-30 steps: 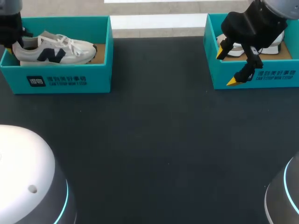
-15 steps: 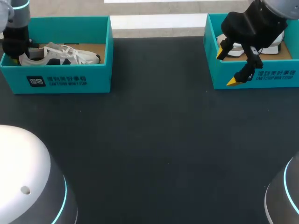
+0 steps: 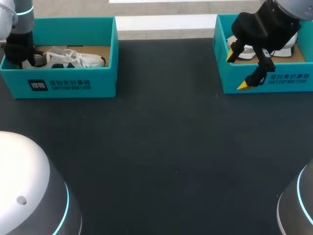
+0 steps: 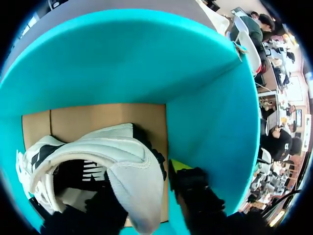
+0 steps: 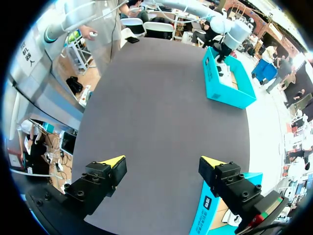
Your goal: Take the shoe out of the shoebox, open the shoe tongue, remove and reinsert the insole, then place the shoe into the shoebox
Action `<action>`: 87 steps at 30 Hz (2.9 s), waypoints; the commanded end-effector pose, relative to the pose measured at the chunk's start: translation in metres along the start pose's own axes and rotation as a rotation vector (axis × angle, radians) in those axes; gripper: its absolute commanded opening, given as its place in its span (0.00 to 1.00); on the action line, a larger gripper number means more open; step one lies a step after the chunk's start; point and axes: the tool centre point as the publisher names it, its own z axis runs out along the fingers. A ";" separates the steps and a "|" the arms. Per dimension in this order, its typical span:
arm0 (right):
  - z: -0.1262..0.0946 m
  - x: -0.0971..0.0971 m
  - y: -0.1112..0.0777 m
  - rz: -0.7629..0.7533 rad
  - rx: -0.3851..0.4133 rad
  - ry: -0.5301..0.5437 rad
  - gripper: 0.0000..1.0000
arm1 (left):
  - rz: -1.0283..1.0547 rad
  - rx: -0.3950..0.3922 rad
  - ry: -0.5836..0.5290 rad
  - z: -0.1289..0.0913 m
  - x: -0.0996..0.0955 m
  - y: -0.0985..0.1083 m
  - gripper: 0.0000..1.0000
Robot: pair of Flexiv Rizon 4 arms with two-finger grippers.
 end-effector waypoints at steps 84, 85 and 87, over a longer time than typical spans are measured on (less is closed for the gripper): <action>-0.035 -0.163 -0.096 1.207 -0.110 -0.518 1.00 | 0.117 -0.034 -0.351 -0.190 0.032 -0.061 1.00; -0.036 -0.173 -0.102 1.225 -0.134 -0.540 1.00 | 0.117 -0.034 -0.351 -0.190 0.032 -0.061 1.00; -0.037 -0.193 -0.112 1.271 -0.137 -0.575 1.00 | 0.117 -0.034 -0.351 -0.190 0.032 -0.061 1.00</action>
